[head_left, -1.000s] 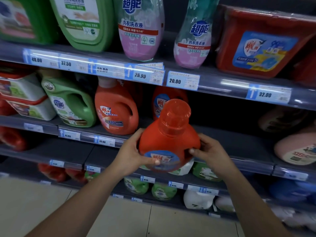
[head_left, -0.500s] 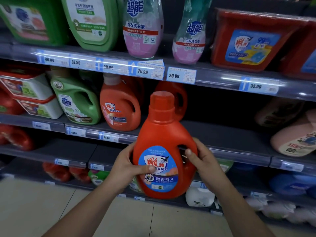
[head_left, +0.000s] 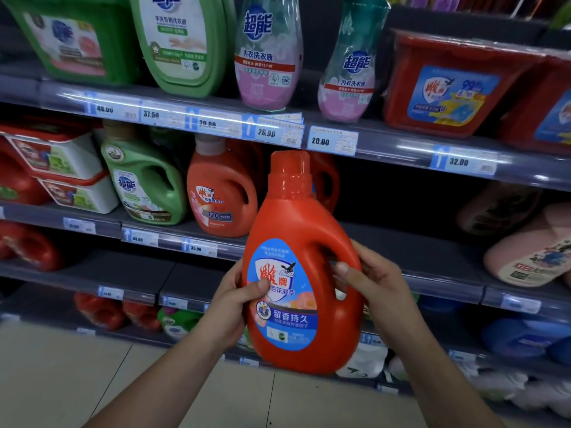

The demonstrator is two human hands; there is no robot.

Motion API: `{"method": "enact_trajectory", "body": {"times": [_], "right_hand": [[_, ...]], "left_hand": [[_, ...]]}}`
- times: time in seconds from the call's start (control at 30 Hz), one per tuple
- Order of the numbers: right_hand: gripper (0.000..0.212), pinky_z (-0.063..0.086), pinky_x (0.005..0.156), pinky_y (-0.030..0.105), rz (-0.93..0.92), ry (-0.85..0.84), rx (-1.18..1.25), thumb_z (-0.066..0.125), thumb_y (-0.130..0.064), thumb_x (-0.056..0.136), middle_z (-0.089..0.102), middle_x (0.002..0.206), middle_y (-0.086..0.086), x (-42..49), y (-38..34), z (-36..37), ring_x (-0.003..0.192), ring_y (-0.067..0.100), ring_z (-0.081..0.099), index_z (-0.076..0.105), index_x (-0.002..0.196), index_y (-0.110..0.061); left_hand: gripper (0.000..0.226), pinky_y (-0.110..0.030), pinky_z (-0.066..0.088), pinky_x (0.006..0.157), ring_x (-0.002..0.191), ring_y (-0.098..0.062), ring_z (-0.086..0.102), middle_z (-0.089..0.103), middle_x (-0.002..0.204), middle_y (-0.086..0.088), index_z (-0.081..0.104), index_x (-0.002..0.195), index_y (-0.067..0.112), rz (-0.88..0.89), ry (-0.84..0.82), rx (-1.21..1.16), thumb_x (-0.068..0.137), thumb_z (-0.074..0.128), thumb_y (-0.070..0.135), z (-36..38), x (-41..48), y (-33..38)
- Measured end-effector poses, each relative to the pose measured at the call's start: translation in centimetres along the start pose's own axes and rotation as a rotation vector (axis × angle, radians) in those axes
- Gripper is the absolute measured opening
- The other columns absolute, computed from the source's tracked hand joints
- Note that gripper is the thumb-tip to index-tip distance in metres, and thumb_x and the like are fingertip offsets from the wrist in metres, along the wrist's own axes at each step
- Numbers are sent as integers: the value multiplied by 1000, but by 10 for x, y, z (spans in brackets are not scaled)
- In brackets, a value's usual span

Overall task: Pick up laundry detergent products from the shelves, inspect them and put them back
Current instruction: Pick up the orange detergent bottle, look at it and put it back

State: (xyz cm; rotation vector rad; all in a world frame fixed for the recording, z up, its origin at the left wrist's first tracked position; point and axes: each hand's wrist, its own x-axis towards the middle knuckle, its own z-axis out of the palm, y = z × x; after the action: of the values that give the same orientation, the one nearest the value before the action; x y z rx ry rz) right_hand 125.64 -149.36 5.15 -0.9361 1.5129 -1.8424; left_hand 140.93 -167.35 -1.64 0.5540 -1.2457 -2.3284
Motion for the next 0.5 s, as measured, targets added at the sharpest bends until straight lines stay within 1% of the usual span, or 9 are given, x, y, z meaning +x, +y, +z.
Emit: {"method": "enact_trajectory", "body": {"times": [0.07, 0.13, 0.2, 0.23, 0.27, 0.33, 0.37, 0.4, 0.5], "right_hand": [[40, 60, 88, 23, -9, 94, 27, 69, -36, 94, 78, 126, 2, 5, 4, 4, 118, 20, 74, 69, 134, -39], [31, 62, 88, 29, -17, 193, 16, 62, -33, 100, 80, 121, 5, 12, 9, 8, 114, 26, 76, 71, 129, -40], [28, 62, 92, 41, -7, 273, 56, 59, -27, 104, 80, 119, 10, 20, 17, 9, 113, 32, 76, 74, 126, -35], [27, 61, 94, 44, 0, 308, 106, 58, -25, 104, 80, 119, 11, 24, 19, 10, 113, 34, 75, 75, 124, -32], [27, 62, 93, 43, 11, 337, 165, 57, -22, 105, 80, 119, 11, 27, 21, 10, 112, 33, 75, 76, 123, -28], [28, 64, 84, 36, 44, 382, 273, 55, -17, 106, 80, 118, 11, 31, 24, 11, 105, 25, 77, 77, 122, -21], [27, 64, 81, 35, 62, 394, 309, 55, -16, 106, 80, 117, 12, 33, 25, 12, 102, 23, 78, 77, 122, -18], [27, 64, 82, 36, 72, 398, 326, 56, -17, 106, 80, 118, 13, 34, 26, 11, 102, 23, 78, 77, 122, -16], [26, 64, 91, 40, 37, 342, 293, 57, -19, 106, 79, 120, 11, 37, 24, 11, 109, 25, 76, 77, 123, -21]], "left_hand": [[75, -40, 64, 73, 93, -36, 78, 78, 110, -22, 73, 114, 12, 39, 31, 19, 48, 102, 31, 9, -1, 5], [63, -42, 64, 77, 102, -41, 76, 77, 115, -21, 72, 118, 15, 84, 52, 72, 60, 95, 24, 19, -2, 8], [64, -43, 64, 80, 107, -40, 75, 78, 117, -17, 68, 125, 21, 159, 65, 117, 65, 92, 23, 26, -4, 11], [68, -43, 64, 81, 108, -38, 75, 77, 119, -15, 66, 130, 26, 199, 58, 137, 67, 91, 23, 28, -5, 13], [74, -44, 64, 83, 111, -35, 74, 76, 122, -13, 61, 137, 33, 232, 31, 162, 70, 90, 21, 27, -7, 16], [89, -47, 62, 89, 118, -31, 72, 73, 131, -8, 45, 150, 45, 275, -60, 246, 75, 87, 20, 22, -9, 25], [94, -47, 61, 92, 122, -29, 70, 70, 136, -6, 39, 153, 47, 291, -104, 293, 77, 86, 19, 19, -10, 29], [94, -47, 60, 95, 126, -29, 67, 68, 140, -4, 37, 155, 46, 305, -138, 324, 79, 85, 19, 16, -10, 32], [87, -44, 60, 95, 128, -31, 66, 66, 142, -9, 41, 155, 40, 325, -155, 287, 83, 82, 17, 8, -11, 36]]}}
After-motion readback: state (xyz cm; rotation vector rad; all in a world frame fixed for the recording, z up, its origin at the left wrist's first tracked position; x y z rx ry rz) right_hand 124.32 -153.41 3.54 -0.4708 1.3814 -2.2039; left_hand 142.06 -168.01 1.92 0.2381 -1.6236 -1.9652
